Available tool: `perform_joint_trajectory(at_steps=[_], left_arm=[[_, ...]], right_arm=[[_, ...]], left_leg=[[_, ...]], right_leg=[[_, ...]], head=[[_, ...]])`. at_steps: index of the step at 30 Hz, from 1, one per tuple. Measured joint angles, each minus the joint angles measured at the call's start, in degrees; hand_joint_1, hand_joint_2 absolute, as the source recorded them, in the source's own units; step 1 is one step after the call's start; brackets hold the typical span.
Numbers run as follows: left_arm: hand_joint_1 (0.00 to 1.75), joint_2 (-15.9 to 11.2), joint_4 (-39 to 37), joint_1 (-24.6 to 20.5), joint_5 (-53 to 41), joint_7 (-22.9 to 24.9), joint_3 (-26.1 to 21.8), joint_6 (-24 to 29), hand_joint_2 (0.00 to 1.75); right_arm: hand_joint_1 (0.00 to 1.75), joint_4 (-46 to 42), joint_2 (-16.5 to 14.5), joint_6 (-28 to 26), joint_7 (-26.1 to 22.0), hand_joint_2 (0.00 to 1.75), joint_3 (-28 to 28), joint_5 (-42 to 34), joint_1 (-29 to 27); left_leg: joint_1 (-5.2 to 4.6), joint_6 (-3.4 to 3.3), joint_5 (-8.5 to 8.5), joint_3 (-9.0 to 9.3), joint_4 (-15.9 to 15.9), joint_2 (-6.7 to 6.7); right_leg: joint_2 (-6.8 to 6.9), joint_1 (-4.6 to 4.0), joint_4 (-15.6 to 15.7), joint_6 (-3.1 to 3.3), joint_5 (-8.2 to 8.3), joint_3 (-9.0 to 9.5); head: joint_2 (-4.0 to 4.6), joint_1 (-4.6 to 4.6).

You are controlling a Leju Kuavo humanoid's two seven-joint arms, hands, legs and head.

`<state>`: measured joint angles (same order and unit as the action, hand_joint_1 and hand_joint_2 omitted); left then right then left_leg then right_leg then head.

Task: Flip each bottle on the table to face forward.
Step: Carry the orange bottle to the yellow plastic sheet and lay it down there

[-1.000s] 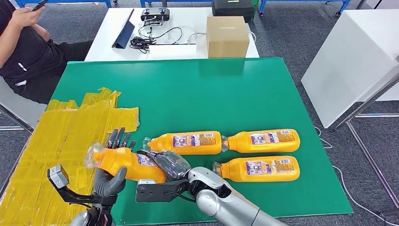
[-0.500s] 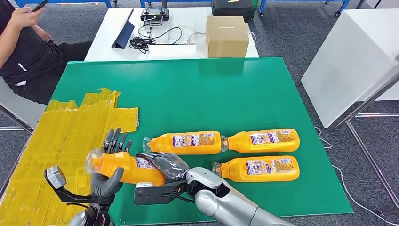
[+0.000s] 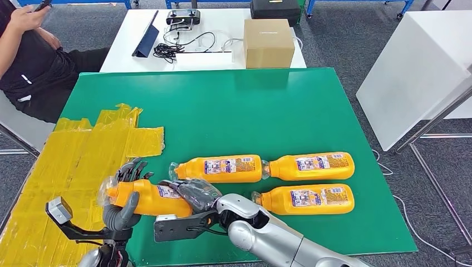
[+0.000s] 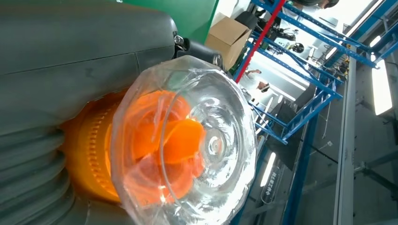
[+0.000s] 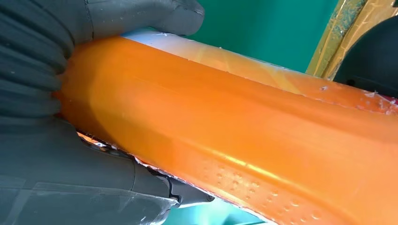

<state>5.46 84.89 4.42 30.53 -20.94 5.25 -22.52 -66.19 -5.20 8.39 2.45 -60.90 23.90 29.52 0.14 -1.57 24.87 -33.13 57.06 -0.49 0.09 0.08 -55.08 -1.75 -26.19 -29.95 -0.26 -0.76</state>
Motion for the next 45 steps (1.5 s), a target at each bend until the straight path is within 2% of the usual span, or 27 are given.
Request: perform_joint_trajectory(at_steps=[39,40,43,44,45], left_arm=[[1.75,0.02,-0.05,-0.47,1.53,0.00,-0.36,-0.40,1.75],[1.75,0.02,-0.04,-0.47,1.53,0.00,-0.36,-0.40,1.75],[1.75,0.02,-0.04,-0.51,1.53,0.00,-0.34,-0.39,1.75],[1.75,0.04,-0.04,-0.54,1.49,-0.03,-0.31,-0.41,1.75],[1.75,0.10,-0.04,-0.56,1.43,-0.09,-0.24,-0.43,1.75]], right_arm=[[1.75,0.38,0.13,1.34,1.70,1.75,-2.60,-1.89,2.89],[1.31,0.38,0.13,1.34,1.70,1.75,-2.60,-1.88,2.89],[0.00,0.38,0.13,0.95,1.56,0.44,-2.64,-1.74,2.82],[0.00,0.36,0.13,0.20,1.16,0.00,-2.67,-1.66,2.66],[0.00,0.25,0.14,-1.14,0.43,0.00,-2.63,-1.58,2.32]], left_leg=[[0.00,0.00,0.00,0.01,0.00,0.01],[0.00,0.00,0.00,0.01,0.00,0.01],[0.00,0.00,0.00,0.01,0.00,0.00],[0.00,0.00,0.00,0.01,0.00,0.00],[0.00,0.00,0.00,0.01,0.00,0.00]], right_leg=[[0.00,0.00,0.00,0.00,0.00,0.00],[0.00,0.00,0.00,0.00,0.00,0.00],[0.00,0.00,0.00,0.00,0.00,0.00],[0.00,0.00,0.00,0.00,0.00,0.00],[0.00,0.00,0.00,0.00,0.00,0.00]], head=[[0.00,-0.01],[0.00,-0.01],[0.00,-0.01],[0.00,0.00],[0.00,-0.01]])
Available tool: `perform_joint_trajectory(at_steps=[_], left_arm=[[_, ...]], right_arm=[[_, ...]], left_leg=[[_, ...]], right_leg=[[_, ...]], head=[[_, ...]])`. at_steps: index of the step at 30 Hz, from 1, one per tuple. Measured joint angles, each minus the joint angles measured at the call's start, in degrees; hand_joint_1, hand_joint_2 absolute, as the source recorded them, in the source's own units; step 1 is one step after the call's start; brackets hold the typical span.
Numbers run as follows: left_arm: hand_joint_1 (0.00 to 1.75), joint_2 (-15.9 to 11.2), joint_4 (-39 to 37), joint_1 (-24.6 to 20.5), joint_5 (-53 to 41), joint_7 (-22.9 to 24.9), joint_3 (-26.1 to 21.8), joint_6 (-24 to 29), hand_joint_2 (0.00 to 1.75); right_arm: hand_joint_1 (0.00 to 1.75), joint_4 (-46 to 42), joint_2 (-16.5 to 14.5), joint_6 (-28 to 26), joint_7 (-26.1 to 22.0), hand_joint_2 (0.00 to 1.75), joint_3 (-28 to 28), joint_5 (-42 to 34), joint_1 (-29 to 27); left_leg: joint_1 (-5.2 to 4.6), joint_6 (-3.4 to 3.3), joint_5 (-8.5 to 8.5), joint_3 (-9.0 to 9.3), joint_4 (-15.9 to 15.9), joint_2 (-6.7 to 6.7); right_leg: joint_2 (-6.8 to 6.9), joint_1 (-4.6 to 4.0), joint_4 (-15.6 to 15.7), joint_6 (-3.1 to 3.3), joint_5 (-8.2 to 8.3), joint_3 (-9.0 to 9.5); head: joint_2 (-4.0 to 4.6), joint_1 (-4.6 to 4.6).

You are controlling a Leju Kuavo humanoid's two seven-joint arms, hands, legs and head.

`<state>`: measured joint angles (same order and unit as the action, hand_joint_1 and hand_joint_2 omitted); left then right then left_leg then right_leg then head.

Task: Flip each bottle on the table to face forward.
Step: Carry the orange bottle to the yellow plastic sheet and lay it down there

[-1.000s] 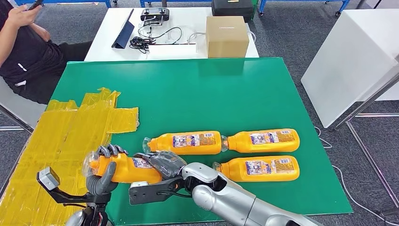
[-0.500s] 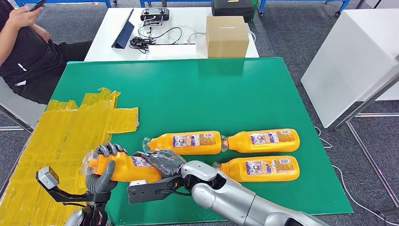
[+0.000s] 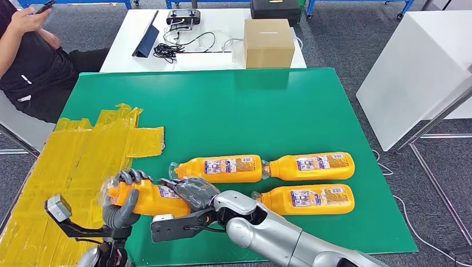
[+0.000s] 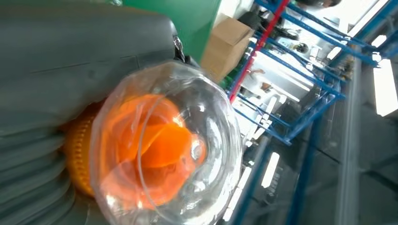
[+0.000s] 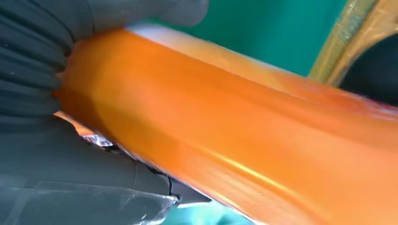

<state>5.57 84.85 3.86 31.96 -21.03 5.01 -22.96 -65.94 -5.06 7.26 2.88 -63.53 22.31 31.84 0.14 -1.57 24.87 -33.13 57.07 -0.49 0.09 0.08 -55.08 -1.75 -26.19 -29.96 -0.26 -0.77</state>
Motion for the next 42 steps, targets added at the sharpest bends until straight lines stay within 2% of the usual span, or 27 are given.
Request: perform_joint_trajectory(at_steps=[6,12,26,31,37,42], left_arm=[[1.75,0.44,0.23,0.42,-0.48,-1.62,0.26,-0.36,1.75],[1.75,0.97,1.29,1.21,-0.78,-2.39,0.30,-0.45,1.75],[1.75,1.27,5.67,3.03,-2.23,-4.20,0.38,0.56,1.75],[1.75,0.76,9.98,3.49,-8.14,-6.30,-0.67,5.85,1.75],[1.75,-1.68,18.47,3.51,-26.11,-10.34,-3.32,21.10,1.75],[1.75,-3.01,22.69,3.51,-28.54,-10.66,-4.00,23.23,1.75]], right_arm=[[0.00,-3.67,0.91,-10.01,-8.10,0.00,3.94,-0.36,-5.87],[0.00,-9.24,2.03,-15.41,-13.81,0.00,8.86,1.34,-11.89],[0.00,-15.14,2.09,-17.90,-16.58,0.00,14.31,2.23,-17.50],[0.00,-16.43,2.57,-19.29,-16.81,0.00,16.01,2.77,-19.39],[0.00,-19.49,3.80,-21.98,-16.92,0.00,19.68,3.89,-23.97],[0.00,-21.28,4.55,-22.23,-16.95,0.00,21.54,4.16,-25.94]], left_leg=[[-0.01,0.00,0.01,-0.03,0.00,-0.04],[-0.01,0.00,0.01,-0.03,-0.01,-0.02],[0.00,0.00,0.01,-0.02,-0.01,-0.01],[0.00,0.00,0.01,-0.03,-0.01,-0.02],[0.02,0.00,0.01,-0.02,-0.01,-0.02],[0.01,0.00,0.01,-0.02,-0.02,-0.01]], right_leg=[[0.02,0.00,0.00,0.00,0.00,0.00],[0.01,0.00,0.01,0.00,0.00,-0.01],[0.01,0.00,0.01,0.00,0.00,0.00],[0.01,0.00,0.01,0.00,0.00,-0.01],[0.01,-0.01,0.01,0.00,0.00,-0.01],[0.01,-0.01,0.01,0.00,0.00,-0.01]], head=[[0.00,-0.01],[0.00,0.00],[0.00,0.00],[0.00,-0.01],[0.00,0.00],[0.00,-0.01]])
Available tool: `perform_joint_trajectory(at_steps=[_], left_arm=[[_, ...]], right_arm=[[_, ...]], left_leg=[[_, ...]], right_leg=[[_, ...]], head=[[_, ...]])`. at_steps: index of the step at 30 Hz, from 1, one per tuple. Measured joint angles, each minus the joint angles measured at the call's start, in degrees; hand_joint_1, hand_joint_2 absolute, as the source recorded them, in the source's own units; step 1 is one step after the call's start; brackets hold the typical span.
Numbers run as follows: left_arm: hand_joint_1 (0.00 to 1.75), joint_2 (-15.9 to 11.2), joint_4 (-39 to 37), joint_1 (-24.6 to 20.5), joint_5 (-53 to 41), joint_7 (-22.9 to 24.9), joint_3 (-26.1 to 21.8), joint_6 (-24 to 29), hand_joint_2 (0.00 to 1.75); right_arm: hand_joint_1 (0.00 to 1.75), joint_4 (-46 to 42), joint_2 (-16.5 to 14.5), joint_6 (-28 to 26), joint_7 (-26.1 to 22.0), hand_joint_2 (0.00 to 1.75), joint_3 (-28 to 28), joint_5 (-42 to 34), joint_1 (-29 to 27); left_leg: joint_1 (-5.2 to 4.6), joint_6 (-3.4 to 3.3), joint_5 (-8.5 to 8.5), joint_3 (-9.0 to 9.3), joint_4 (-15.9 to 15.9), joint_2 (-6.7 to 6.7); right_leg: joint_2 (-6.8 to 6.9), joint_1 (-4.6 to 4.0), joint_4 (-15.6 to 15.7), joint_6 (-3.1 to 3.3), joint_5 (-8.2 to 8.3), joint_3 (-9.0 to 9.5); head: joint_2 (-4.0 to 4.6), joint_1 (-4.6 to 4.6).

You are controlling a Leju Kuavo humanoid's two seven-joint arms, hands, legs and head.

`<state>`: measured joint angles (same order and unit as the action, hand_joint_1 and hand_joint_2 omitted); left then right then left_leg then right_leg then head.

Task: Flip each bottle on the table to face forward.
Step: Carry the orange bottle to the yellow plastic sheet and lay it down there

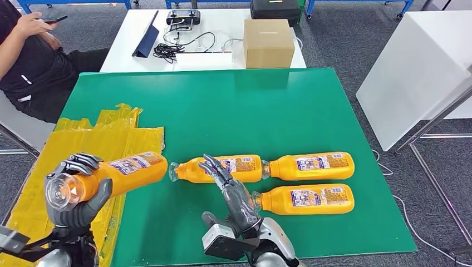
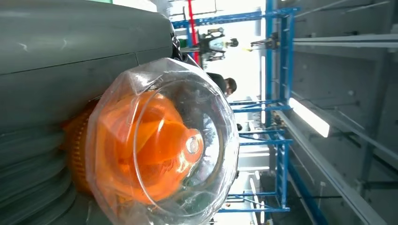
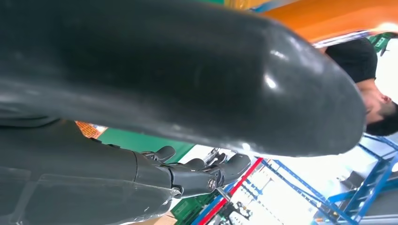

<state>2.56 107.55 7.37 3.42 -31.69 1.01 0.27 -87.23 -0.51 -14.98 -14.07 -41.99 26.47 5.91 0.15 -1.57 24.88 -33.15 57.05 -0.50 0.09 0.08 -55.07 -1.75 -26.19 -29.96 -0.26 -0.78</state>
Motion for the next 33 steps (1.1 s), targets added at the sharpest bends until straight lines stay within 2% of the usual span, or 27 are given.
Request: perform_joint_trajectory(at_steps=[3,5,7,11,14,17,19,20,22,24,25,28,33], left_arm=[[1.75,-0.42,1.19,0.00,-3.92,-0.90,0.00,3.20,1.75],[1.75,-0.83,2.26,-0.03,-12.43,-1.35,0.05,9.38,1.75],[1.75,-1.34,3.60,-0.26,-24.59,0.29,0.30,17.38,1.75],[1.75,-1.97,4.99,-1.29,-56.75,8.97,1.25,33.10,1.75],[1.75,-2.13,4.33,-2.54,-77.74,17.98,2.17,38.73,1.75],[1.75,-3.63,1.32,-4.13,-89.51,26.46,3.31,38.37,1.75],[1.75,-6.25,-1.73,-5.33,-92.45,31.85,4.07,36.24,1.75],[1.75,-8.25,-3.35,-6.11,-92.83,35.47,4.98,34.88,1.75],[1.75,-13.12,-6.88,-8.43,-93.11,45.93,8.95,31.63,1.75],[1.75,-17.89,-10.73,-11.25,-93.30,55.35,15.46,28.28,1.75],[1.75,-19.62,-12.54,-12.36,-93.35,57.53,18.71,26.88,1.75],[1.75,-22.43,-16.88,-13.59,-93.40,57.42,25.28,24.24,1.75],[1.75,-23.97,-21.48,-14.15,-93.40,54.36,29.07,21.09,1.75]], right_arm=[[0.00,-0.58,0.08,-0.23,-0.01,0.00,0.63,0.10,-0.65],[0.00,-1.16,0.09,-0.55,0.00,0.00,1.37,0.25,-1.45],[0.00,-1.91,0.14,-0.60,0.06,0.00,2.37,0.50,-2.45],[0.00,-2.84,0.22,0.59,0.68,0.00,4.25,0.64,-3.67],[0.00,-2.91,0.13,1.72,1.52,0.00,5.16,0.37,-3.73],[0.00,-2.95,-0.13,2.47,2.38,0.00,5.61,0.32,-3.59],[0.00,-3.08,-0.30,2.91,3.06,0.00,5.77,0.37,-3.52],[0.00,-3.16,-0.36,3.08,3.34,0.00,5.85,0.38,-3.49],[0.00,-3.24,-0.42,3.56,3.80,0.00,5.99,0.40,-3.28],[0.00,-3.24,-0.48,4.03,4.17,0.00,6.04,0.42,-2.82],[0.00,-3.24,-0.53,4.27,4.36,0.00,6.07,0.45,-2.57],[0.00,-3.24,-0.73,4.83,4.73,0.00,6.19,0.60,-2.18],[0.00,-3.24,-1.05,5.15,4.98,0.00,6.42,0.84,-2.05]], left_leg=[[-0.01,0.00,0.00,0.01,0.00,-0.01],[-0.01,0.00,0.00,0.01,0.01,-0.01],[-0.01,0.00,0.00,0.01,0.01,-0.01],[-0.01,0.00,0.00,0.01,0.01,-0.01],[-0.01,0.00,0.00,0.02,0.01,-0.02],[0.00,0.00,-0.01,0.05,0.00,0.00],[0.01,0.01,-0.01,0.09,0.01,0.03],[0.03,0.01,-0.01,0.10,0.01,0.03],[0.09,0.05,-0.04,0.11,0.01,0.00],[0.11,0.08,-0.05,0.11,0.00,-0.04],[0.10,0.08,-0.05,0.11,-0.01,-0.03],[0.08,0.08,-0.05,0.09,-0.01,0.09],[-0.03,0.07,-0.04,0.01,0.00,0.04]], right_leg=[[0.00,0.00,0.00,0.00,0.00,0.00],[0.01,0.01,0.00,0.00,0.00,0.00],[0.00,0.01,0.00,0.00,0.00,0.00],[0.00,0.00,0.00,0.00,0.00,0.00],[0.01,0.00,0.00,0.00,0.00,0.00],[0.00,0.00,0.00,0.00,0.01,0.03],[-0.01,0.00,0.00,0.01,0.01,0.02],[-0.01,-0.01,0.00,0.01,0.01,0.00],[0.00,-0.03,0.00,0.01,0.01,0.00],[0.01,-0.04,-0.02,0.01,0.01,0.05],[0.01,-0.04,-0.03,0.01,0.01,0.08],[-0.08,-0.03,-0.05,0.01,0.01,0.04],[-0.06,0.03,-0.02,0.00,0.00,0.00]], head=[[0.00,0.00],[0.00,0.00],[0.00,0.01],[0.00,0.01],[0.00,-0.01],[0.00,-0.01],[0.00,-0.01],[0.00,0.00],[0.00,0.01],[0.00,0.02],[0.00,0.01],[0.00,-0.02],[0.00,-0.01]])
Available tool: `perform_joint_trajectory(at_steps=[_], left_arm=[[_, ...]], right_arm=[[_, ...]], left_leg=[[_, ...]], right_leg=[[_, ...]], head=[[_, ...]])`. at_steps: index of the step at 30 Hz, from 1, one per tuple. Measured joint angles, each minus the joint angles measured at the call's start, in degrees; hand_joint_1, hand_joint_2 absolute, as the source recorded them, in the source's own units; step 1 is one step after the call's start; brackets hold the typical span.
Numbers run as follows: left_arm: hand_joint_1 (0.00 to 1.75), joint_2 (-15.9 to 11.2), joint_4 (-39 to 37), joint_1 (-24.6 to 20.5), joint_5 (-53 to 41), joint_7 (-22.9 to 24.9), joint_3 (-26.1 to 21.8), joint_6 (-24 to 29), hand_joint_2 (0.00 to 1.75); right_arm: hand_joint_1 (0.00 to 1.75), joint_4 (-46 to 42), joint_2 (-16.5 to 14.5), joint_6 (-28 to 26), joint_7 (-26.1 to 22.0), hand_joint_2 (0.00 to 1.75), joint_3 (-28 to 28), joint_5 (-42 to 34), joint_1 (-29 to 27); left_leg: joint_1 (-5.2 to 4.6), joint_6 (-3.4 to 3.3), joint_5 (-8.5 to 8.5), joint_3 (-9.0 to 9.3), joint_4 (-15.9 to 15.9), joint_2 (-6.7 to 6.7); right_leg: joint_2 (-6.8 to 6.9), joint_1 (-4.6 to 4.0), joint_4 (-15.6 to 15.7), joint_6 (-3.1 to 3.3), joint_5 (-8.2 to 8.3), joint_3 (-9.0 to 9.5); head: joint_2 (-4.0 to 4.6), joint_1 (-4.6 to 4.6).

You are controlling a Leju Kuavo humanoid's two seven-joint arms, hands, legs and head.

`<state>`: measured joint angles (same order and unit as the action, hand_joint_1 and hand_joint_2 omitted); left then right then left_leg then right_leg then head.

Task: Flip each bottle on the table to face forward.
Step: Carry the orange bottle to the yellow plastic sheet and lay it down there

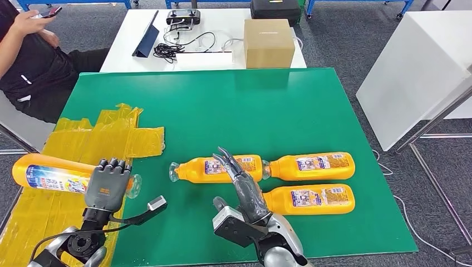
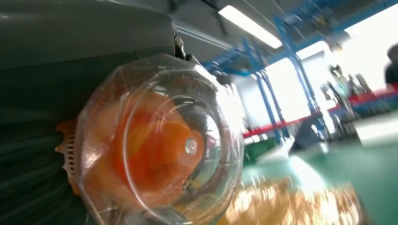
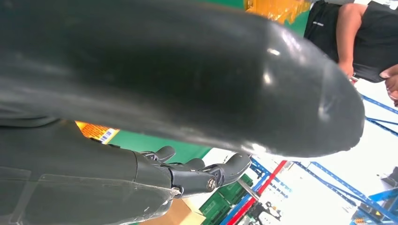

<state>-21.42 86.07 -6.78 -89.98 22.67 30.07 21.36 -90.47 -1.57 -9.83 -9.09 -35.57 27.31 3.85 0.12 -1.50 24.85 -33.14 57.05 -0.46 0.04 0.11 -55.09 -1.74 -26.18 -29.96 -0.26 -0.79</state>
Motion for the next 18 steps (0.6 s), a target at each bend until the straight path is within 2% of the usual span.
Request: perform_joint_trajectory(at_steps=[6,13,18], left_arm=[[1.75,0.65,-5.39,0.41,0.00,-6.99,0.51,-2.45,1.75],[1.75,3.66,-8.67,1.91,0.00,-14.35,-2.44,-4.48,1.75],[1.75,5.18,-9.53,2.10,0.00,-15.88,-4.74,-5.02,1.75]], right_arm=[[0.00,0.00,-0.54,0.68,0.72,0.00,0.11,0.48,0.38],[0.00,0.02,-0.85,1.32,1.33,0.00,0.18,1.13,1.11],[0.00,0.02,-1.00,1.56,1.48,0.00,0.22,1.26,1.37]], left_leg=[[0.01,0.00,0.00,-0.01,0.00,0.00],[0.02,0.00,0.00,-0.01,0.00,-0.09],[0.02,0.00,-0.01,0.04,-0.01,-0.11]], right_leg=[[0.00,-0.01,0.00,0.00,0.00,0.00],[0.06,-0.02,0.00,0.00,0.00,0.03],[0.08,-0.02,0.00,0.00,0.00,0.08]], head=[[0.00,0.01],[0.00,0.01],[0.00,0.01]])
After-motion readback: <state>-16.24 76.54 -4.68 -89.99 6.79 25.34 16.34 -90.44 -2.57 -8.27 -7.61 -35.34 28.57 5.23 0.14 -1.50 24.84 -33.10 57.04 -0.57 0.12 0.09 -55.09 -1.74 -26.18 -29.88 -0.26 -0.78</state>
